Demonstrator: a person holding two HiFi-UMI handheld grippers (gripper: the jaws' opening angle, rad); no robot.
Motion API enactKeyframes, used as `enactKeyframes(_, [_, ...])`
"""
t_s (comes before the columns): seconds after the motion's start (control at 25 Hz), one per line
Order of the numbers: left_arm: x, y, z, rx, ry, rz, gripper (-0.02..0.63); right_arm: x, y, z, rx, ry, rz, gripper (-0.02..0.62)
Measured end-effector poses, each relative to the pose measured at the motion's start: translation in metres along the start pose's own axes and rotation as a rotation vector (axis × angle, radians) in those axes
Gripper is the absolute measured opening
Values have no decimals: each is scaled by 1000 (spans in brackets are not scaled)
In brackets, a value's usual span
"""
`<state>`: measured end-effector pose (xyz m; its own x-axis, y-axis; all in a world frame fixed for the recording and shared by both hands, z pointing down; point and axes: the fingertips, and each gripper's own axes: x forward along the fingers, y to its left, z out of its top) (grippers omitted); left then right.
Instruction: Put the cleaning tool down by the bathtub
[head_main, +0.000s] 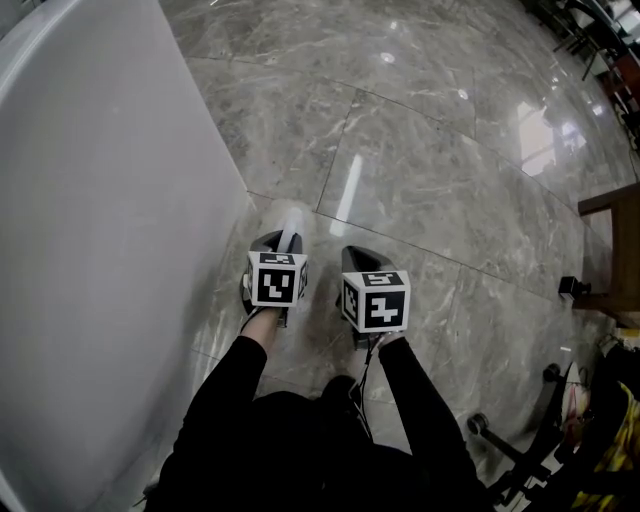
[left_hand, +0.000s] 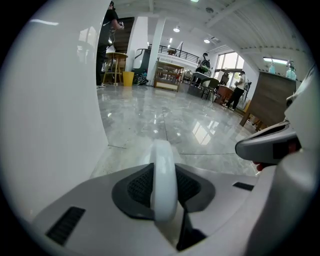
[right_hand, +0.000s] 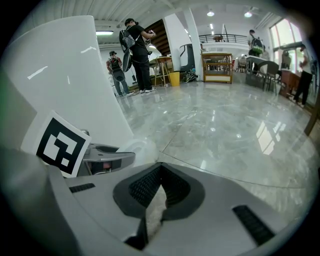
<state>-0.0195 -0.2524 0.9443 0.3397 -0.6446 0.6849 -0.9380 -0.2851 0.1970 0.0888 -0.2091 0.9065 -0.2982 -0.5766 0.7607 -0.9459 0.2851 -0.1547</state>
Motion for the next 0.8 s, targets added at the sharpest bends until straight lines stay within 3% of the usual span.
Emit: enactKeyframes(0.8, [-14,-5,14,-11,-49,-13,117,-9,0,3,17,-16,-9,0])
